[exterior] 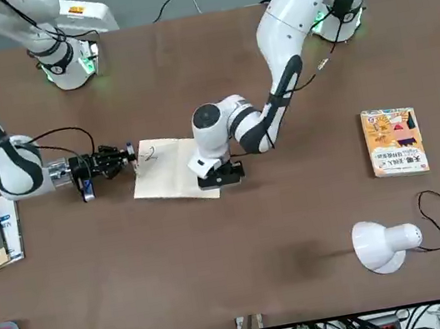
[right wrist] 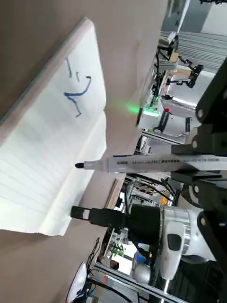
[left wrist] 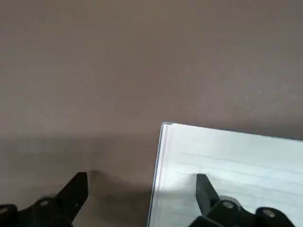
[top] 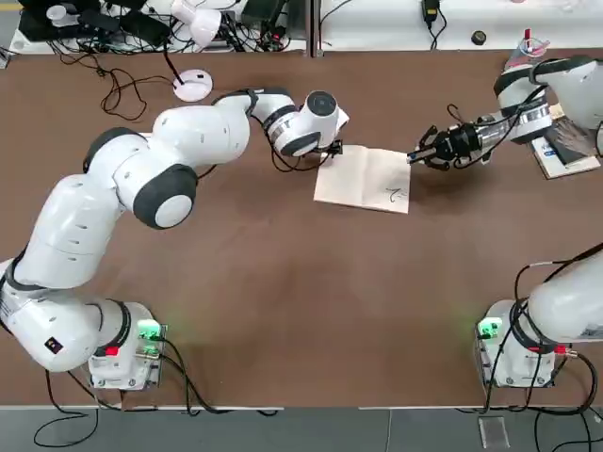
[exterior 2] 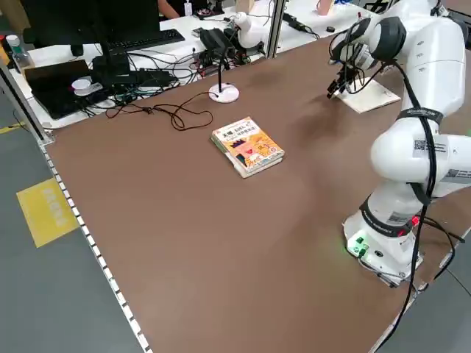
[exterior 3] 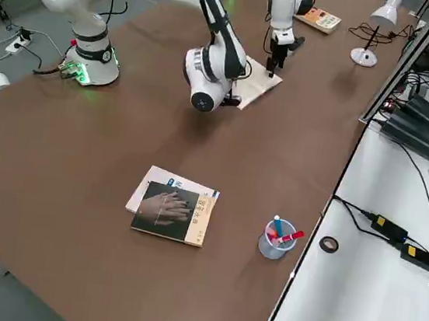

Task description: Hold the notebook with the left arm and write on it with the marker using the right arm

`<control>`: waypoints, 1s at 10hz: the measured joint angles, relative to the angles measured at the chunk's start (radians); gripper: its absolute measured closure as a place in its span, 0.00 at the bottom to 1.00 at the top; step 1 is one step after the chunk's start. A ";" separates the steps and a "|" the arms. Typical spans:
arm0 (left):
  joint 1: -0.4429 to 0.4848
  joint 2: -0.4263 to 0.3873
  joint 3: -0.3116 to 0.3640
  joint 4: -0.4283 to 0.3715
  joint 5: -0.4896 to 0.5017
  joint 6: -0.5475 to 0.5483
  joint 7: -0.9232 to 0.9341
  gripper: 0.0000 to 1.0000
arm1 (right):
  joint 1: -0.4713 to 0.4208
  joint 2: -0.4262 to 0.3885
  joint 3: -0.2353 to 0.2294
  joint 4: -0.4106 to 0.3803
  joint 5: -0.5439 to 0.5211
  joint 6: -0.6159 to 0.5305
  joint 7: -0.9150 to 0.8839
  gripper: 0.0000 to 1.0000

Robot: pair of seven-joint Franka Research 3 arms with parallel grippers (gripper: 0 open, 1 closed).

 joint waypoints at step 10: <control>0.000 0.000 0.000 0.000 0.000 0.000 0.001 0.00 | 0.027 0.023 0.000 -0.073 0.093 -0.041 -0.063 0.83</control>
